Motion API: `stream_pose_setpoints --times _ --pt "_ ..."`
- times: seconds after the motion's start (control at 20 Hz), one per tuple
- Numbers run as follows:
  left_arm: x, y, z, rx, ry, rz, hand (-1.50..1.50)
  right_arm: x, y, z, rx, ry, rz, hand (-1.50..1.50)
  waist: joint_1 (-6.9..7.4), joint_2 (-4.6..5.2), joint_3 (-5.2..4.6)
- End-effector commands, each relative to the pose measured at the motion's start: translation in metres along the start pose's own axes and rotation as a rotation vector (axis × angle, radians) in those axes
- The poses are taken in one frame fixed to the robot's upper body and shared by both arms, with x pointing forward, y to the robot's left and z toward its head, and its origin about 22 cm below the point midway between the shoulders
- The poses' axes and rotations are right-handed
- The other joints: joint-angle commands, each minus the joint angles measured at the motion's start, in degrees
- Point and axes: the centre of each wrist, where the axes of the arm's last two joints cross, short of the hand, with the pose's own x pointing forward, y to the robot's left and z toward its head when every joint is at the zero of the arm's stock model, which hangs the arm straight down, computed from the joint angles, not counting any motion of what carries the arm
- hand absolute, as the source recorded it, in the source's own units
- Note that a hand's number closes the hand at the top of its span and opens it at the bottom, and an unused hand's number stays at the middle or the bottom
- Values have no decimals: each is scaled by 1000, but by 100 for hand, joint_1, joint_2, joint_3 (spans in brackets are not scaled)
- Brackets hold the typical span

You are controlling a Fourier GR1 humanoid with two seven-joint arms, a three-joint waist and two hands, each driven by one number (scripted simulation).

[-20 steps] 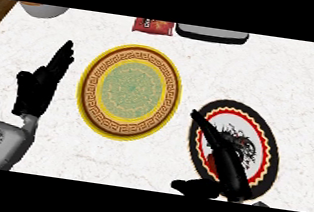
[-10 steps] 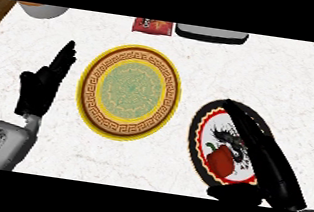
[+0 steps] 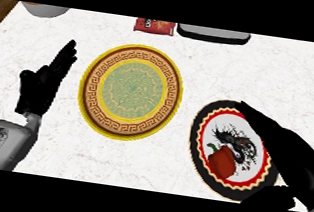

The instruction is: Pick the bell pepper from the plate and place it in the plate

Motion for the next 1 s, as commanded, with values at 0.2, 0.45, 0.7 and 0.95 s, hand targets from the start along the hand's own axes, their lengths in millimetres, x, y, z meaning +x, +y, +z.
stream_pose_setpoints --times 0.2,0.45,0.7,0.95 --pt "-6 11 5 7 -5 -7 0 10 7 -31 98 70 20 -150 22 9 8" --pt "-7 9 8 10 -3 5 0 -19 26 -38 169 101 67 -150 8 6 9" --pt "17 -5 -24 8 -5 -4 0 -16 36 -52 200 142 105 -150 -16 13 9" --pt "-8 -7 12 -5 -15 -8 0 -20 57 -82 239 143 114 -150 34 10 9"
